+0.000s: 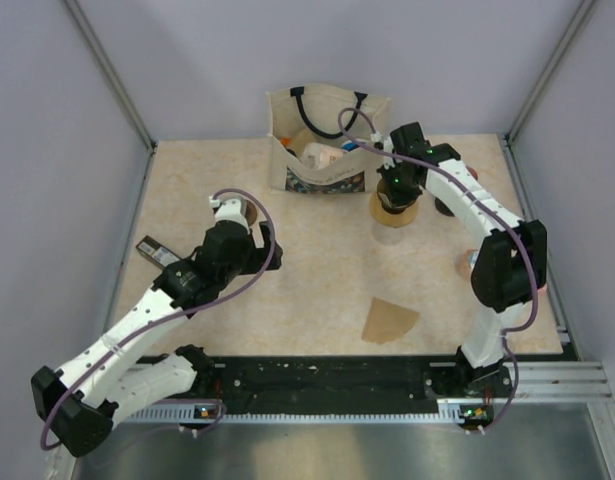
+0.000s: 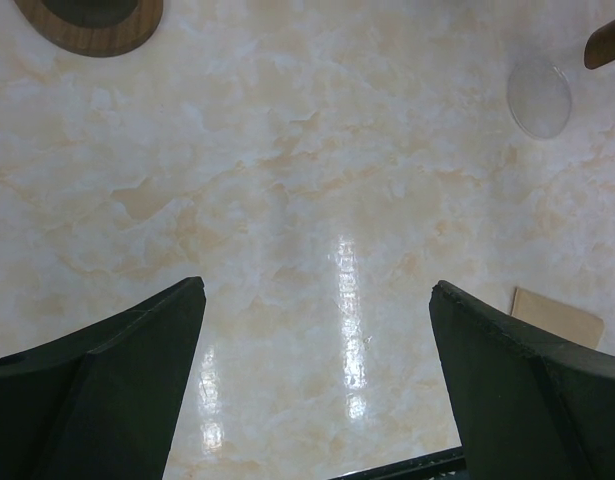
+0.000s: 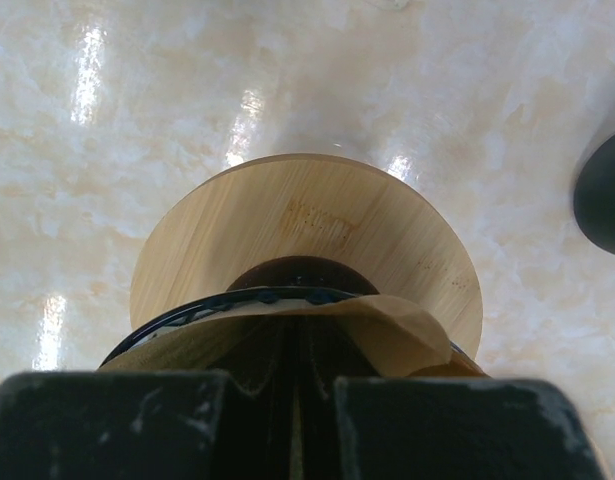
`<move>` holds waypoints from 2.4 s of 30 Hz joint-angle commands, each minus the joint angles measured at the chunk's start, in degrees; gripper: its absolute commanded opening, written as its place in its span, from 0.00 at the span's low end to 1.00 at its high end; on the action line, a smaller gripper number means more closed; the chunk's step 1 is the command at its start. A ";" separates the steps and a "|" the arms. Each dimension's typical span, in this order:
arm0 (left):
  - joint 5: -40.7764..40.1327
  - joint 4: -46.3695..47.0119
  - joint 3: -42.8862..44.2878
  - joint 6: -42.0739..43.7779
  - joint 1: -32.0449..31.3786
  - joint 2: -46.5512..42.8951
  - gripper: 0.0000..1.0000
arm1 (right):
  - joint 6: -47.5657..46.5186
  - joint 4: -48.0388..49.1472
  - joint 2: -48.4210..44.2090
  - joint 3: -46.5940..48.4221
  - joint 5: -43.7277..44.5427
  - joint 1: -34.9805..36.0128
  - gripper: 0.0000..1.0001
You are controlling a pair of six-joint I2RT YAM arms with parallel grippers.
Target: Place the coffee filter in the dripper
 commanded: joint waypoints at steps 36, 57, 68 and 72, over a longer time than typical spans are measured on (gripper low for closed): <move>-1.04 0.26 0.20 0.93 0.45 -2.22 0.99 | -0.41 -4.67 0.28 7.81 1.21 0.56 0.00; -1.13 0.17 -0.06 0.84 0.36 -1.95 0.99 | 0.56 -1.25 0.90 3.85 0.51 0.82 0.00; -0.87 0.26 -0.15 0.75 0.45 -2.21 0.99 | 0.64 -1.42 -0.25 4.64 0.24 1.00 0.21; -0.95 0.26 -0.23 0.84 0.45 -2.21 0.99 | 0.56 -1.33 -0.25 4.91 0.24 1.09 0.16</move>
